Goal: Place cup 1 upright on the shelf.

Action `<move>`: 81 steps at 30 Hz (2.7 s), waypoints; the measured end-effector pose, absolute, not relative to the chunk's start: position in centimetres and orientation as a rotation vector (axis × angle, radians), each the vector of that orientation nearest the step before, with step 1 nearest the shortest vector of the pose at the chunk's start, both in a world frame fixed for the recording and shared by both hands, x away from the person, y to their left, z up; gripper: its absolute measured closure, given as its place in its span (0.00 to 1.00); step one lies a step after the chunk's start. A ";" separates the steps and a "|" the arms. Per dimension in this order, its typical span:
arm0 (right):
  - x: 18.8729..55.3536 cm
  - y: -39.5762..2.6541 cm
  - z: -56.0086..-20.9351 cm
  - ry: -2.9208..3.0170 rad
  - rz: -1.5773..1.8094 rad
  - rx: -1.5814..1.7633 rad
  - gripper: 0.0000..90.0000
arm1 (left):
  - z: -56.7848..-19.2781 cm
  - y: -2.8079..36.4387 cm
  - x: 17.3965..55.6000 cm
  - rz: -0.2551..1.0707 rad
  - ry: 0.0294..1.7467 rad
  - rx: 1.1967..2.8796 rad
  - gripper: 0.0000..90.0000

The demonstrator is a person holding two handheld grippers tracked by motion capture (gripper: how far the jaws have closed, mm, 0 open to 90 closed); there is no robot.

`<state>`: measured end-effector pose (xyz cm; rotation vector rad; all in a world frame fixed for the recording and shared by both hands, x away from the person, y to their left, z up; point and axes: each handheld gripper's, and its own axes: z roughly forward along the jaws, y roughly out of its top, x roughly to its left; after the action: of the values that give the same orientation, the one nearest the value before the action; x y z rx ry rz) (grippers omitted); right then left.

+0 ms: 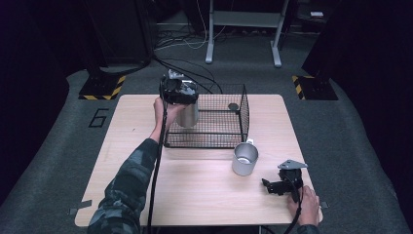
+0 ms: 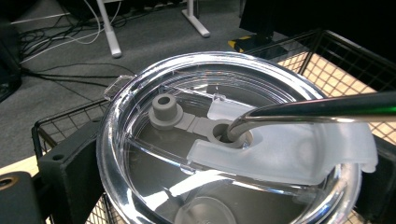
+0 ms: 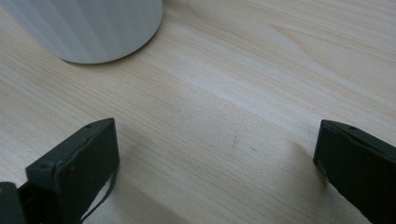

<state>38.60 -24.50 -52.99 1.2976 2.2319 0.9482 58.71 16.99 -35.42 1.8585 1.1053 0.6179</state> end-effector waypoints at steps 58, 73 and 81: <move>38.6 -24.5 -53.0 2.233 0.948 1.292 0.00 | -39.6 16.8 59.4 0.601 1.263 1.877 0.04; 38.6 -24.5 -53.0 2.231 0.948 1.291 0.00 | -38.4 17.0 59.1 0.581 1.241 1.876 0.00; 38.6 -24.5 -53.0 2.232 0.947 1.292 0.00 | -38.1 17.3 58.9 0.574 1.233 1.876 0.00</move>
<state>38.61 -24.52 -53.01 1.2919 2.2322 0.9475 58.90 17.33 -38.08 1.8759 1.2331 0.5744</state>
